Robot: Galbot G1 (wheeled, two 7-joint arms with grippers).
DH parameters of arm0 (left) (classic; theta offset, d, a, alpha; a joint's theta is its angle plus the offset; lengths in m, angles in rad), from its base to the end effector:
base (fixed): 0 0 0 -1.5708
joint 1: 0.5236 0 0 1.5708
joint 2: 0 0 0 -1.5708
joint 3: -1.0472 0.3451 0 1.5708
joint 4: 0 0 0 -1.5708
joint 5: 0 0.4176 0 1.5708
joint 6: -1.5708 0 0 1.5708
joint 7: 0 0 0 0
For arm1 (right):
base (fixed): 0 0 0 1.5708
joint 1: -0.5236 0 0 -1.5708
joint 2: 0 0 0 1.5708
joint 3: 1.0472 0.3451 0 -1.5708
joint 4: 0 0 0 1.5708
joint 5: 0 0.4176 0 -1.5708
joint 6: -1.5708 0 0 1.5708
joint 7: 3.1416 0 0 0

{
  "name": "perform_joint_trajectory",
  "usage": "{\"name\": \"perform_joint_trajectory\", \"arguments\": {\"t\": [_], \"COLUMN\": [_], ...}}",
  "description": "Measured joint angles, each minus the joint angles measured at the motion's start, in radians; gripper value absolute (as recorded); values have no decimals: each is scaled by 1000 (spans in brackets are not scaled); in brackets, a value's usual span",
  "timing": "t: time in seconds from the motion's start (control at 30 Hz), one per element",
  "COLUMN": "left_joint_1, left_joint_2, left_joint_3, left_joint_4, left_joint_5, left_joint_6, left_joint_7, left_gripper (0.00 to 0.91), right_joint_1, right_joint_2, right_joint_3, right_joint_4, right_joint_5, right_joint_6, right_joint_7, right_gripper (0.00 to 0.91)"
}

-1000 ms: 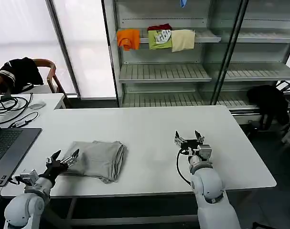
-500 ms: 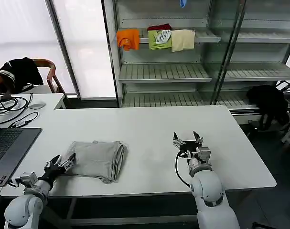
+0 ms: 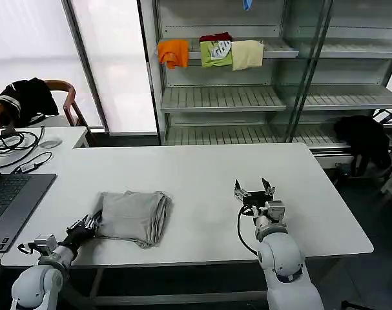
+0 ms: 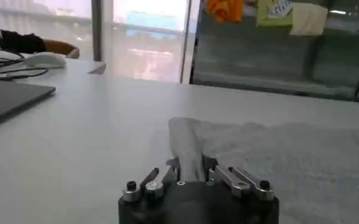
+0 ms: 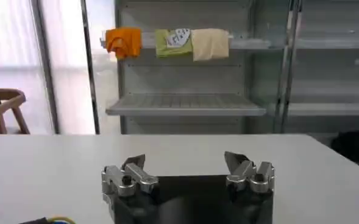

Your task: Fold and organize the clothes.

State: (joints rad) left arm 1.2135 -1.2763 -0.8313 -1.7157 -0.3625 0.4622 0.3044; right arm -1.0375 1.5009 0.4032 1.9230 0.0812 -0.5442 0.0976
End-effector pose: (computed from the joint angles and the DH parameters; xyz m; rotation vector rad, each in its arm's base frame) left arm 0.3493 0.2024 -0.2981 -0.0901 -2.7612 0.1943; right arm 0.3911 0.0329 -0.2001 0.0753 -2.9496 0.0265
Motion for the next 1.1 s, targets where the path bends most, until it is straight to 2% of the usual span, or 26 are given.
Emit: {"name": "perform_joint_trajectory", "arguments": {"t": [0.27,0.47,0.6,0.83,0.97,1.1], "left_joint_1": [3,-2,-14,-34,-34,-21], "left_joint_2": [0,32,82,216,283,316], "left_joint_3": [-8,-63,-125,-219,-241,-236], "left_joint_4": [-2,-35,-69,-124,-164,-212], "left_joint_5": [-7,79,169,314,378,431], "left_joint_6": [-15,-58,-69,-80,-79,-83], "left_joint_7": [-15,-10,6,20,27,33], "left_gripper": [0,0,0,0,10,10], "right_joint_1": [-6,1,4,3,0,-10], "right_joint_2": [-11,-19,-14,-11,-10,-7], "right_joint_3": [-1,-3,-6,-5,0,5], "right_joint_4": [11,7,-5,-31,-44,-56], "right_joint_5": [-6,-6,-6,-2,4,7], "right_joint_6": [5,14,23,41,50,63], "right_joint_7": [-14,-23,-27,-32,-32,-33], "right_gripper": [907,907,907,907,907,907]}}
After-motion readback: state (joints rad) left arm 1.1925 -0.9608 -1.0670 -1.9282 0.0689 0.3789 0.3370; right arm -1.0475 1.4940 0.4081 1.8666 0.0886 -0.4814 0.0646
